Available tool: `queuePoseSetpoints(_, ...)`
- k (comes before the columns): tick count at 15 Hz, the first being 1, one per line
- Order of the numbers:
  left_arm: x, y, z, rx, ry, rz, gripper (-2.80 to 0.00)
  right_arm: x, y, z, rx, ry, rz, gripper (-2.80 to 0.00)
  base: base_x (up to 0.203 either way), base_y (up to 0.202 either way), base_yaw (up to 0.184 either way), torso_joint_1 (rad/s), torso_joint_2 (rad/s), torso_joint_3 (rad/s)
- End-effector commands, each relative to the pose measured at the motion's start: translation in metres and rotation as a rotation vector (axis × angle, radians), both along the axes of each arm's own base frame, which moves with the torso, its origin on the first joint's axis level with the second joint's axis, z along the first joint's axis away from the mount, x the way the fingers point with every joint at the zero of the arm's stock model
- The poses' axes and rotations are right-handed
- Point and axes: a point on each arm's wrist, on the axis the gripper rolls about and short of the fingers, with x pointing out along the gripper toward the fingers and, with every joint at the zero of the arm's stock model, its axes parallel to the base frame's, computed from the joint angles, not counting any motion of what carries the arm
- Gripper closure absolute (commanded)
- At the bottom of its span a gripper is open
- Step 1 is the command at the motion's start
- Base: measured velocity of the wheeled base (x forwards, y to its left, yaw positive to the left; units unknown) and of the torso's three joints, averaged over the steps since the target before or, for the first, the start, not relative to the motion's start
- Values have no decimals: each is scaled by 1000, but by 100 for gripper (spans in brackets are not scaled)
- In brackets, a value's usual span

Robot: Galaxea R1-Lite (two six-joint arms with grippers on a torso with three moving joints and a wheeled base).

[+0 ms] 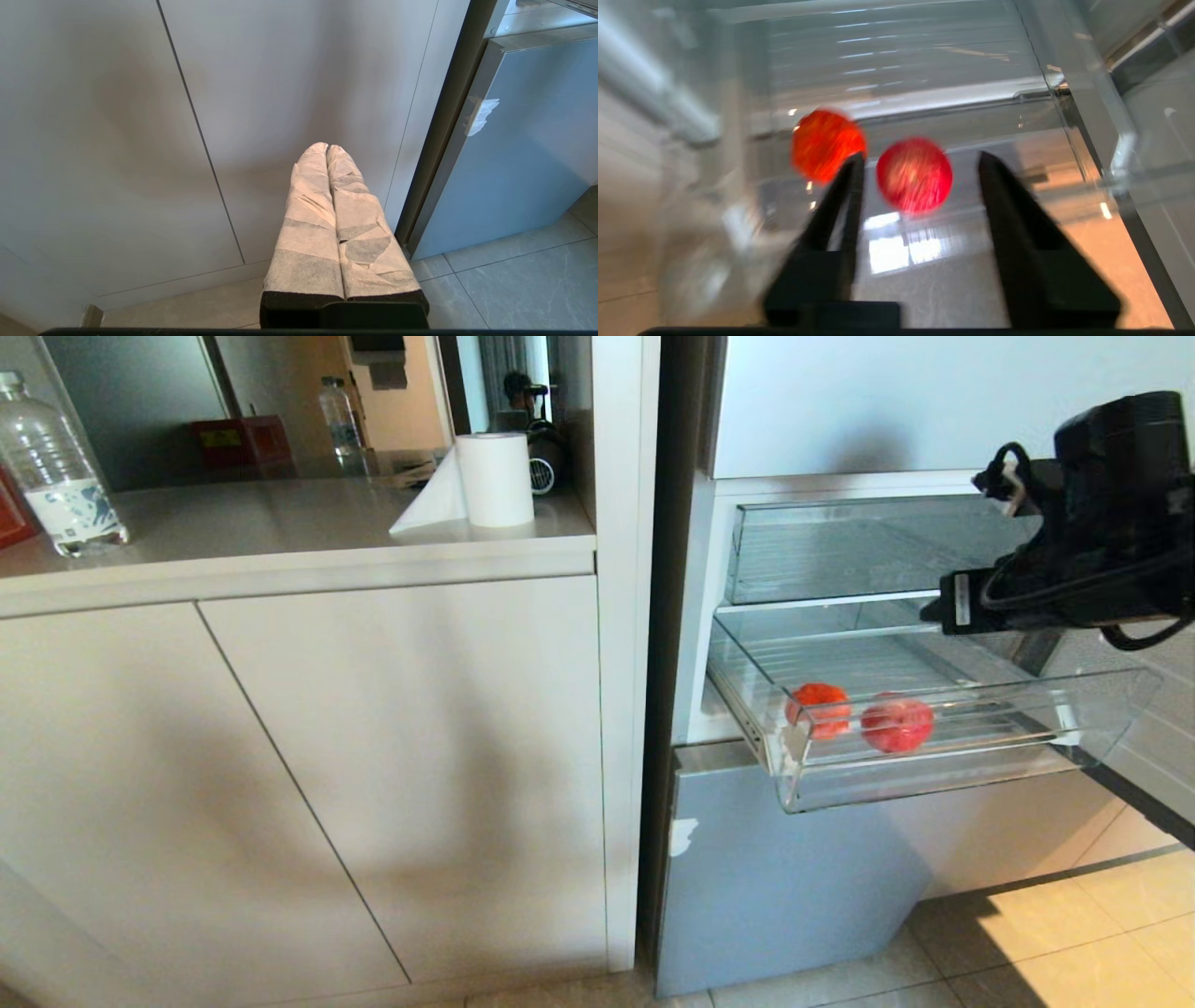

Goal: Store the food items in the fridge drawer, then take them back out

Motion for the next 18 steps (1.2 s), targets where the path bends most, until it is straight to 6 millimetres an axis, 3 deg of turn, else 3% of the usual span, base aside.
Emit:
queuePoseSetpoints(1, 0, 0, 0, 0, 0, 1, 0, 48, -4, -32, -6, 86, -18, -280, 0, 0, 0, 0, 0, 0)
queuePoseSetpoints(7, 0, 0, 0, 0, 0, 2, 0, 92, -18, -79, 23, 294, 0, -280, 0, 0, 0, 0, 0, 0)
queuePoseSetpoints(18, 0, 0, 0, 1, 0, 2, 0, 107, -31, -113, 26, 378, -31, -280, 0, 0, 0, 0, 0, 0)
